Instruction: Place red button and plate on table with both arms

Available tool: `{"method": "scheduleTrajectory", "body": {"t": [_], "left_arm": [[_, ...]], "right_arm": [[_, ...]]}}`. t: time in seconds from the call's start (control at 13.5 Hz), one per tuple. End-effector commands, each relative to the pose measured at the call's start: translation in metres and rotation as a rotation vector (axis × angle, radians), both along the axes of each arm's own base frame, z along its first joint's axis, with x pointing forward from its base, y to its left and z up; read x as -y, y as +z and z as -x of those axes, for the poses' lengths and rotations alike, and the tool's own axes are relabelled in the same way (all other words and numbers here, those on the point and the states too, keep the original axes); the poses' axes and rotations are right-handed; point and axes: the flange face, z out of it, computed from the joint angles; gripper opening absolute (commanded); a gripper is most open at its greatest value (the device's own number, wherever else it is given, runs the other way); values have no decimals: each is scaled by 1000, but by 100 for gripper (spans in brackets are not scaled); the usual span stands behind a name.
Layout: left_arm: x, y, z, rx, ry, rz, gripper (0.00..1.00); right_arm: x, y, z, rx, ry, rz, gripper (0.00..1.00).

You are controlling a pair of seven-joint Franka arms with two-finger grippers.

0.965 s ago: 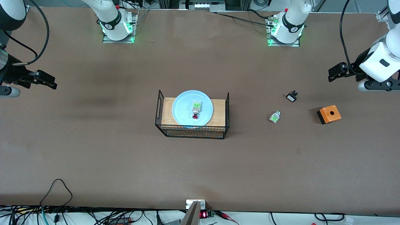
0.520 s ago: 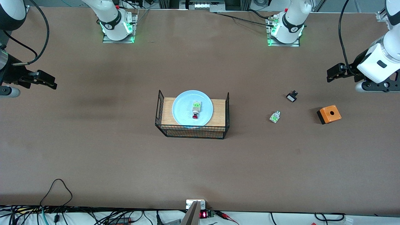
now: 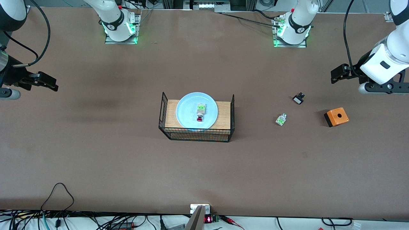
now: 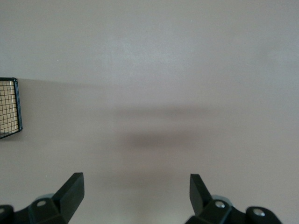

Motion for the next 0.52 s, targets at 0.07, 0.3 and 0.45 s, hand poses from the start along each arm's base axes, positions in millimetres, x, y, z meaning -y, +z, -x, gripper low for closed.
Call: {"method": "scheduleTrajectory", "body": {"t": [0.07,0.3,0.45], "left_arm": [[22,5,-1,-5,44,5,100],[65,-2,2,-14,82,-4,100],[83,-5,2,-14,50,5,100]], "right_arm": [[-3,6,3,3,5,-9,100],[-3,6,3,4,5,-9,100],[-3,6,3,4,5,-9,100]]}}
